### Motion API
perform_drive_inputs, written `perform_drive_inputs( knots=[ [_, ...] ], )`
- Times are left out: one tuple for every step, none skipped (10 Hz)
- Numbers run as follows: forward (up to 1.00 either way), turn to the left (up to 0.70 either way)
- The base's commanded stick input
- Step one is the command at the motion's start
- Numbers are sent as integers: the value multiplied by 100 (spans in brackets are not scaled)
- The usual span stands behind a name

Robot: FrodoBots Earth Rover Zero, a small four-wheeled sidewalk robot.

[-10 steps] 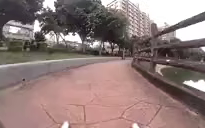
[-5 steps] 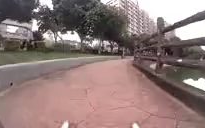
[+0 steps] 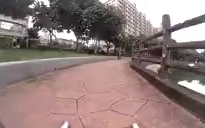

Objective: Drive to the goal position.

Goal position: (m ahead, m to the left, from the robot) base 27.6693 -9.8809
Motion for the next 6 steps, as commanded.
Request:
perform_drive_inputs(
  knots=[
    [70, 0],
    [70, 0],
    [70, -13],
    [70, -25],
    [70, -29],
    [70, -29]
  ],
)
